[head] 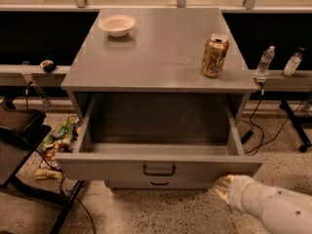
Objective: Close top drawer
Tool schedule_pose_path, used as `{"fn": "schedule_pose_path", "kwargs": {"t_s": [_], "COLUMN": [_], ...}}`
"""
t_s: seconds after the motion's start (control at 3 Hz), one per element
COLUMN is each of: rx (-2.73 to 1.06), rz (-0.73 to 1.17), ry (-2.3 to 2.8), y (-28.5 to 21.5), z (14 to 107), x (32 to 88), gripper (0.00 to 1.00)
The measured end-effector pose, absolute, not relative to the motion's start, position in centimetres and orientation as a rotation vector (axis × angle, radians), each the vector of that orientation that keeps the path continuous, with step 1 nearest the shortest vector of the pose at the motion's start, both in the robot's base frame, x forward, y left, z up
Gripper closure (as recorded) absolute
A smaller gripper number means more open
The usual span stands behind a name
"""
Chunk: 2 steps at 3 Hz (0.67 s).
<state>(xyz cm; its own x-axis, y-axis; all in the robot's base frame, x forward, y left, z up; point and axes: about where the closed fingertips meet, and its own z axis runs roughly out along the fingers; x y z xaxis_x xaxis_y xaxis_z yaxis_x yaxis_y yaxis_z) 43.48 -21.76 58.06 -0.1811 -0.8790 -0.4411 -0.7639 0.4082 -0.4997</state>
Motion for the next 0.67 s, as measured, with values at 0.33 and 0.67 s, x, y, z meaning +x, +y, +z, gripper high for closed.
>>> {"fn": "schedule_pose_path", "kwargs": {"t_s": [0.33,0.67], "rx": [-1.431,-1.448], "rz": [-0.207,-0.201], "ry": [1.941,1.910], "y": [-21.5,-21.7], "z": [57.7,57.4], "x": [47.7,51.9], "gripper": [1.00,1.00]}}
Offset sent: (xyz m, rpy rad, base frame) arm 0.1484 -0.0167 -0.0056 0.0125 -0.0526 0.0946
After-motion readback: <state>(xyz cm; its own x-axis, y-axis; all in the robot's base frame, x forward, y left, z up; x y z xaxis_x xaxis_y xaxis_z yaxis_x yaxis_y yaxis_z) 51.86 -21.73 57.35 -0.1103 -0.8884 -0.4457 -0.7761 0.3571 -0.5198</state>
